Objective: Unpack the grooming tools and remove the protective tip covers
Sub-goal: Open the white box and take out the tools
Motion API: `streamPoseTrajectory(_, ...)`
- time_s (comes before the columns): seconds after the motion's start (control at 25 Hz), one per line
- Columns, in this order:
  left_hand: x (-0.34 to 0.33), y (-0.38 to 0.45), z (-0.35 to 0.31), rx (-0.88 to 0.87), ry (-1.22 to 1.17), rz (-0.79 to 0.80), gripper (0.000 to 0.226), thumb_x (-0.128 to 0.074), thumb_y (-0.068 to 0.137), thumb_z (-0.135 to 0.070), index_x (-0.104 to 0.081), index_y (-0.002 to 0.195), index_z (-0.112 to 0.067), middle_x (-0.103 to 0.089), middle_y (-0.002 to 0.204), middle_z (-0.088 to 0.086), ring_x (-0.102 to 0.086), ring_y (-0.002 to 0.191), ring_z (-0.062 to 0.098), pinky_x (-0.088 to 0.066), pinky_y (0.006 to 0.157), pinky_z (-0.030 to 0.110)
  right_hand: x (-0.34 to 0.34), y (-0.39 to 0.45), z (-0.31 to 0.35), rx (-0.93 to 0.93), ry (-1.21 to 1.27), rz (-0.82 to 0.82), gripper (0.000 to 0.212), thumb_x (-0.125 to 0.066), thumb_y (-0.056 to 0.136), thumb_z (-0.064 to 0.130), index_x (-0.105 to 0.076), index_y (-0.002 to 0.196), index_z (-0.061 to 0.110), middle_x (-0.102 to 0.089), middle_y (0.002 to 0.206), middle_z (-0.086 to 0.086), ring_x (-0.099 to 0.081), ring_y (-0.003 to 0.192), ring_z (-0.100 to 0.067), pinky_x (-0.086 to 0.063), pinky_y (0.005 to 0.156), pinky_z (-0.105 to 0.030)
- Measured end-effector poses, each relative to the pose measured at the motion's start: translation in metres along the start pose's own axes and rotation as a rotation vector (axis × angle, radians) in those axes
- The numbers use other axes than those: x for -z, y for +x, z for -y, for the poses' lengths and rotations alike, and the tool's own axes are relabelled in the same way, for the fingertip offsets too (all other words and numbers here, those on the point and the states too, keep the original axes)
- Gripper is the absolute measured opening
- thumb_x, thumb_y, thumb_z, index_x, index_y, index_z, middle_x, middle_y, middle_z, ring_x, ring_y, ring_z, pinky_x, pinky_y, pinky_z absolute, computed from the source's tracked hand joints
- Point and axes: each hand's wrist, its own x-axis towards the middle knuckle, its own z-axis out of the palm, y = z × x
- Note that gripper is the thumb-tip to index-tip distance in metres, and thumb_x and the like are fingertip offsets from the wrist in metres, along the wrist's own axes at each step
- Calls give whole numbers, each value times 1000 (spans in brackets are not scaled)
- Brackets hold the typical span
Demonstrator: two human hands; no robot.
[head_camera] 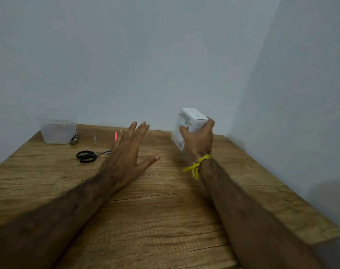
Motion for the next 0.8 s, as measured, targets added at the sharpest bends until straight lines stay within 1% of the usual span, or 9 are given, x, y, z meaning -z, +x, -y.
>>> streamPoseTrajectory(0.08,6,1,-8,83,-75,-26,111,-72,79,-62,-3,161,-32,-1,170,-1,5,156,19,-7,125,57,1,-29,18,42,146,104,66,-82,67,37,-45,118,20,-69,108,3,-68,97,-15,-59,80,-36)
streamPoseTrajectory(0.16,12,2,-14,168,-180,-7,132,-86,66,-57,3,161,-30,-1,170,-1,1,156,18,-11,124,59,4,-54,35,57,306,214,63,-86,68,31,-47,116,20,-68,103,10,-68,90,-2,-60,73,-29)
streamPoseTrajectory(0.24,16,2,-15,214,-311,-45,143,-92,57,-54,2,161,-25,-10,169,-2,-12,155,16,-19,123,57,4,-69,50,70,416,335,62,-88,69,27,-48,117,20,-67,105,9,-67,94,-1,-61,74,-30)
streamPoseTrajectory(0.32,21,4,-16,194,-417,-138,136,-94,54,-51,-11,159,-26,-35,160,-4,-39,144,15,-41,114,50,4,-79,60,115,450,463,64,-88,70,24,-48,120,21,-65,111,5,-66,103,-7,-61,78,-36)
streamPoseTrajectory(0.4,21,7,-15,142,-430,-232,114,-91,56,-47,-28,149,-30,-55,138,-11,-55,124,6,-55,97,33,6,-84,66,155,451,554,62,-86,72,27,-48,120,22,-64,114,3,-64,109,-13,-59,84,-42)
streamPoseTrajectory(0.52,15,10,-5,122,-256,-291,96,-89,60,-33,-34,139,-30,-57,125,-12,-55,108,0,-39,84,-2,14,-81,72,198,457,561,53,-76,79,41,-50,122,26,-63,118,7,-61,110,-8,-57,86,-33)
streamPoseTrajectory(0.6,11,9,3,124,-195,-287,95,-88,60,-27,-36,139,-29,-52,123,-12,-47,104,-3,-27,83,-10,22,-71,72,259,394,519,43,-73,84,33,-56,123,25,-63,118,9,-61,106,-4,-55,78,-23)
streamPoseTrajectory(0.72,11,9,7,81,-139,-236,94,-86,61,-23,-36,141,-29,-47,125,-11,-42,112,1,-32,90,0,29,-58,69,307,259,574,29,-73,85,18,-68,113,24,-68,111,9,-66,94,-6,-58,69,-28)
streamPoseTrajectory(0.8,16,9,6,69,-98,-177,93,-82,62,-22,-34,142,-30,-48,127,-10,-44,115,6,-42,98,22,31,-56,66,295,197,622,31,-75,83,20,-69,113,23,-69,109,11,-67,91,-7,-60,71,-30)
